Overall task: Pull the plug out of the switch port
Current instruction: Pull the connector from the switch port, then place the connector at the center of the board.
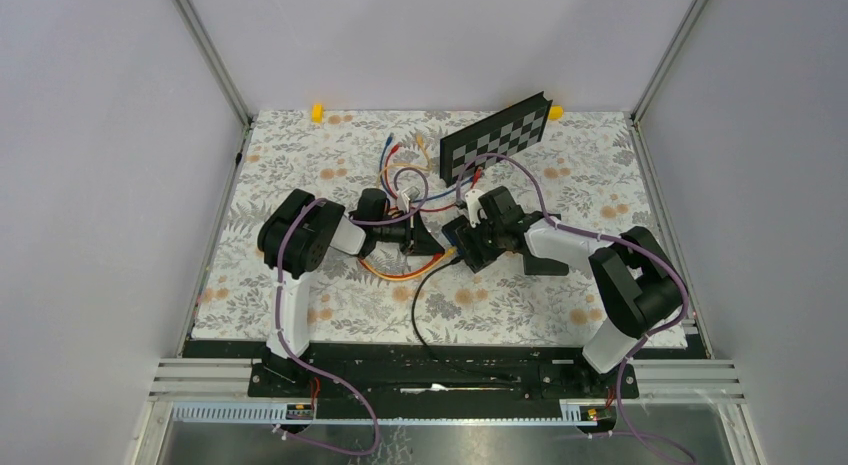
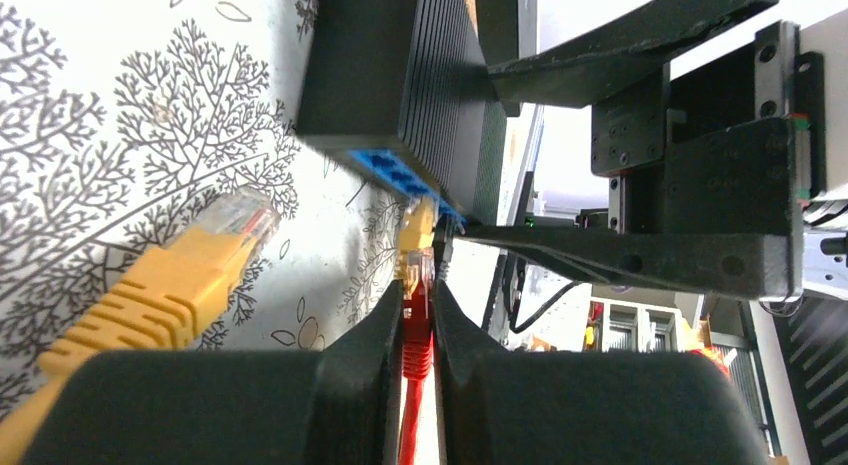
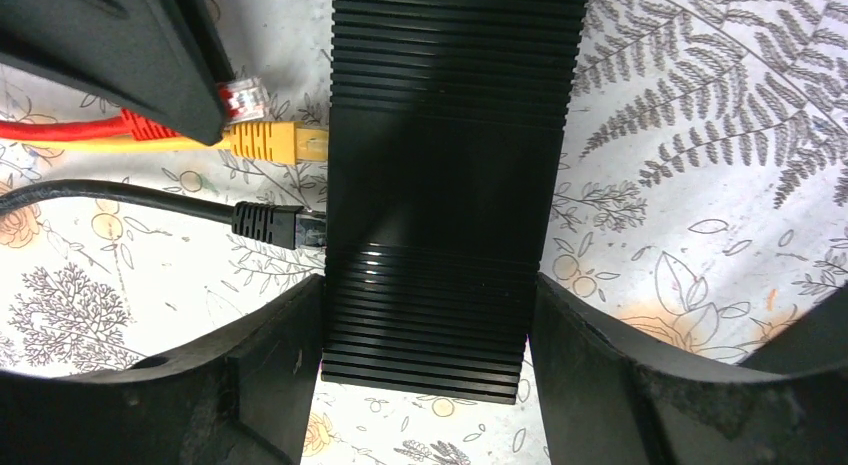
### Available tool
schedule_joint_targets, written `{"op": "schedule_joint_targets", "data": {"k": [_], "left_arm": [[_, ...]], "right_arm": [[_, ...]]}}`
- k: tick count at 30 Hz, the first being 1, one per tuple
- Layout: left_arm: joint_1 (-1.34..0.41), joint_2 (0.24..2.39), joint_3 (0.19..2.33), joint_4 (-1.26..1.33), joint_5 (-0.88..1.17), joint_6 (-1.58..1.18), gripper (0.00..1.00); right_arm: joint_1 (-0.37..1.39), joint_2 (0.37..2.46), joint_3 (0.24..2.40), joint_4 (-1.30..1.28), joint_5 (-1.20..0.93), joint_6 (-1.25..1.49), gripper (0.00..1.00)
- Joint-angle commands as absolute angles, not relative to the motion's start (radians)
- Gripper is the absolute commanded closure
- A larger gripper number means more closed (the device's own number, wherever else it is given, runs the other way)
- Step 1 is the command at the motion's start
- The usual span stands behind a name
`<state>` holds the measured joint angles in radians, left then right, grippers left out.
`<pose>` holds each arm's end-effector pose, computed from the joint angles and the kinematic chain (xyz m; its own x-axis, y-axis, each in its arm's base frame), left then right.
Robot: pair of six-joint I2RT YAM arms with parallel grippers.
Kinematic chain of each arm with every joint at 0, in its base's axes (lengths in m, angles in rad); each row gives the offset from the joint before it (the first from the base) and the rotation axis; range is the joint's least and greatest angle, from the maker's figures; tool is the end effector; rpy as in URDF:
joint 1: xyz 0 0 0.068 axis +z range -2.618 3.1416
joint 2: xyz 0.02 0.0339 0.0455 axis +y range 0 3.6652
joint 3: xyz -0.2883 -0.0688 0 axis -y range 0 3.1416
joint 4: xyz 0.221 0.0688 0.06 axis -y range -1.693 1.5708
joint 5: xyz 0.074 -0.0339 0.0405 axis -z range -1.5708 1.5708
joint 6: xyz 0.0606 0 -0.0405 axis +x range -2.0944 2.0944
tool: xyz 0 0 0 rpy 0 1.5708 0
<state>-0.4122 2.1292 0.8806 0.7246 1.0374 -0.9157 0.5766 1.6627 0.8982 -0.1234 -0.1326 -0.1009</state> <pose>0.3368 -0.2042 0.1149 -0.9825 -0.0105 -0.1858 0.1767 0.2608 -0.9491 0.2740 0.1878 0.1869 -0.5855 -0.4999 -0.6382 -0.6727 0.7389 0.0385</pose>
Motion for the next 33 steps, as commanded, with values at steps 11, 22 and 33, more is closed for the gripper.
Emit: {"op": "schedule_joint_targets", "data": {"k": [11, 22, 33], "left_arm": [[-0.4, 1.893, 1.043, 0.081, 0.917, -0.282, 1.0], [-0.359, 1.667, 1.147, -0.194, 0.9, -0.053, 1.0], [-0.258, 1.521, 1.303, -0.312, 0.701, 0.041, 1.0]], "right_arm": [[0.549, 1.62, 0.941, -0.123, -0.224, -0.216, 1.0], [0.548, 1.626, 0.949, -0.16, -0.253, -0.29, 1.0], [0.526, 1.602, 0.954, -0.173, -0.245, -0.299, 1.0]]}}
